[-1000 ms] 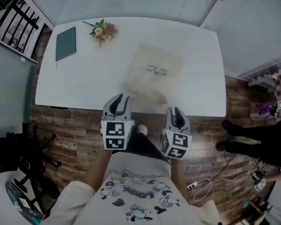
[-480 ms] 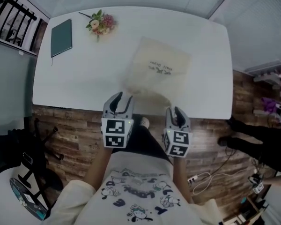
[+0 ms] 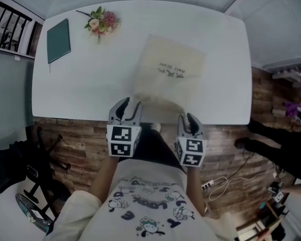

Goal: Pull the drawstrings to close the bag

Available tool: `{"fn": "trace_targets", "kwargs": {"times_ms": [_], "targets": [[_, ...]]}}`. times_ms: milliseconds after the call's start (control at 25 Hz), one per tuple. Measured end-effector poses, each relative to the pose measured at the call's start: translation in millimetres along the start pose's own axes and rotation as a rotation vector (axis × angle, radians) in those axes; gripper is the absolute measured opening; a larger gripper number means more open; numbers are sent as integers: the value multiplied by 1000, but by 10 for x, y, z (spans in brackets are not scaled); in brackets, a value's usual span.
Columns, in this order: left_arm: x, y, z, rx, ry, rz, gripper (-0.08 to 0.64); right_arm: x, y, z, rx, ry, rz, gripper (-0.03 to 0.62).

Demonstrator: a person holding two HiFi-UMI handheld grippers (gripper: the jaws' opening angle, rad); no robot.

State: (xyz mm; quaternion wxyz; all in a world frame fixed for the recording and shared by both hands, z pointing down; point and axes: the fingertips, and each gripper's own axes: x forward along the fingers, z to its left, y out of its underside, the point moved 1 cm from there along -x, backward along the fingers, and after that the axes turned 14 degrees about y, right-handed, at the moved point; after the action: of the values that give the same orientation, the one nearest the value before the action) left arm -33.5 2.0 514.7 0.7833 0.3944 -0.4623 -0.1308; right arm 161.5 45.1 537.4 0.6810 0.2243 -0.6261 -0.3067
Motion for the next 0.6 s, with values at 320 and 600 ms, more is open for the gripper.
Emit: {"fn": "trace_targets", "kwargs": {"times_ms": [320, 600], "targets": [[156, 70, 28, -38, 53, 46, 201, 105, 62, 12, 5, -5, 59, 114], [290, 149, 159, -72, 47, 109, 202, 157, 109, 67, -14, 0, 95, 77]]}}
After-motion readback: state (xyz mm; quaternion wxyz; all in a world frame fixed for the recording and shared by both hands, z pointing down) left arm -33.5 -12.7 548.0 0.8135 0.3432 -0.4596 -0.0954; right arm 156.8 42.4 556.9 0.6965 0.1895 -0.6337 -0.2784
